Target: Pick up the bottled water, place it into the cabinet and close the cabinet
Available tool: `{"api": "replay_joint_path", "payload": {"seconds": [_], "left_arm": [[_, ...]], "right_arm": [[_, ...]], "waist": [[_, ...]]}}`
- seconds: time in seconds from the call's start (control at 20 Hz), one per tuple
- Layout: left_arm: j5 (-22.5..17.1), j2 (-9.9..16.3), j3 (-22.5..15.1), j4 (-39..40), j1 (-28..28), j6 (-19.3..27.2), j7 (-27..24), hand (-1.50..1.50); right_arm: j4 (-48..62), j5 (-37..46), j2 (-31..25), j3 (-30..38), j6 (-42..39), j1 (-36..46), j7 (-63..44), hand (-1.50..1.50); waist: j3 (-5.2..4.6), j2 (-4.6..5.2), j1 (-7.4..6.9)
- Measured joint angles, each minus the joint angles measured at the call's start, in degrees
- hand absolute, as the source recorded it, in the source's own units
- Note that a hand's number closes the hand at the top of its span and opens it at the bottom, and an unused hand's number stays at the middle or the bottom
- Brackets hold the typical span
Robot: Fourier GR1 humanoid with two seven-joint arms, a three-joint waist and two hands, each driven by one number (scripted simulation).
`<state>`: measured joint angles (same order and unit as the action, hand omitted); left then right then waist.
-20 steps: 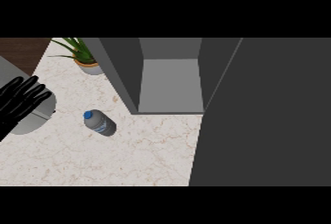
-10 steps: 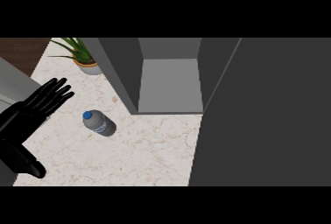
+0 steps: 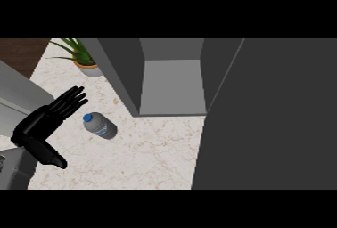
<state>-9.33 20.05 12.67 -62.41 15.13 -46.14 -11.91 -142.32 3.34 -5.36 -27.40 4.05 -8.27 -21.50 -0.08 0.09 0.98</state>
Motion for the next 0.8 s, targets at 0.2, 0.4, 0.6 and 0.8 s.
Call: {"api": "replay_joint_path", "payload": {"seconds": [0.2,0.4,0.6,0.8], "left_arm": [[5.2,0.0,-1.0,8.8,2.8,1.6,-5.6,-1.5],[10.4,-0.2,-2.7,17.2,5.1,4.6,-12.5,-1.5],[13.3,0.0,-3.7,24.8,7.7,7.1,-17.7,-1.5],[14.9,-0.7,-4.3,31.2,10.2,9.7,-21.5,-1.5]], "right_arm": [[-0.2,0.2,-0.5,-1.1,0.8,0.4,-0.3,-1.5],[-0.1,0.3,-0.7,-1.6,1.7,1.6,-0.7,-1.5],[-0.2,0.2,-1.4,-1.0,2.1,2.6,-1.4,-1.5],[-0.1,0.1,-1.9,-0.9,2.7,2.8,-1.0,-1.5]], "waist": [[-0.03,0.05,0.27],[-0.07,0.16,0.53],[-0.12,0.27,0.89],[-0.11,0.3,0.95]]}}
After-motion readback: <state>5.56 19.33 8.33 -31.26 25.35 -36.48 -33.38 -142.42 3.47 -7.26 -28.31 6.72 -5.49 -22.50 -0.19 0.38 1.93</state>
